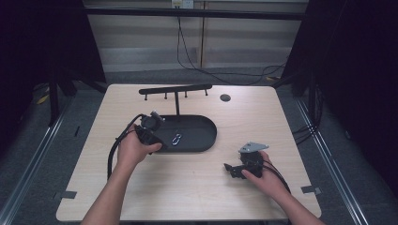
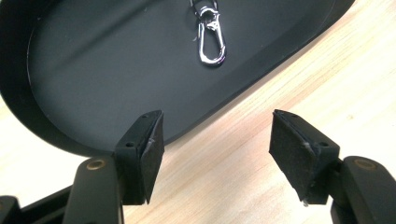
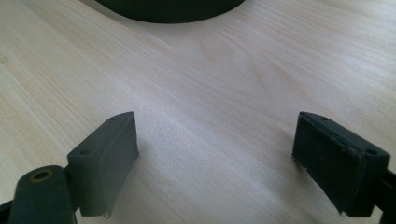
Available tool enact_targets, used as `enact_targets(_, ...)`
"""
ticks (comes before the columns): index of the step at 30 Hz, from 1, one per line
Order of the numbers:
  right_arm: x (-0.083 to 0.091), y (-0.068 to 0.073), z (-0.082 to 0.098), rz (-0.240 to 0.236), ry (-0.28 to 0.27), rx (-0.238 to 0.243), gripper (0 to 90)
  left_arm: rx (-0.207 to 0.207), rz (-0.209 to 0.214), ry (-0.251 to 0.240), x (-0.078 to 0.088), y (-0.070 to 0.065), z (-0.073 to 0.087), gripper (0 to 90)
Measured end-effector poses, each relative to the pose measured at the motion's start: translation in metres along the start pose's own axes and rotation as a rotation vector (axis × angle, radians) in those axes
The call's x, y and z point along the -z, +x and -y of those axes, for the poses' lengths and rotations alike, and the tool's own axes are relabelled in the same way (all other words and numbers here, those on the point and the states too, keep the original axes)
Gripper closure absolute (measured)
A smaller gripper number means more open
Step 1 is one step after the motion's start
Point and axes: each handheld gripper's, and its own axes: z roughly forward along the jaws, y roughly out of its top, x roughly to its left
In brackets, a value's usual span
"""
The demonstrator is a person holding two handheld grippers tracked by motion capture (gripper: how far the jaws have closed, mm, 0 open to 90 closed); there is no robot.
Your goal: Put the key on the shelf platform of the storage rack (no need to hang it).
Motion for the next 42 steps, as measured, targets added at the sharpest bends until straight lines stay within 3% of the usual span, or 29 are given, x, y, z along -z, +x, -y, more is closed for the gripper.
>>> enact_targets(14,0.0,0.0,0.0,0.0,0.0,0.001,13.7,-0.007,-0.003,-0.009,0.004,0.003,0.013,34.3)
enact_targets(35,0.0,0.0,0.0,0.0,0.0,0.0,13.7,0.022,-0.015,-0.035,-0.001,0.014,0.048,33.6)
enact_targets(42,0.0,0.0,0.0,0.0,0.0,0.001,13.7,0.012,-0.011,-0.038,-0.004,0.013,0.056,33.2)
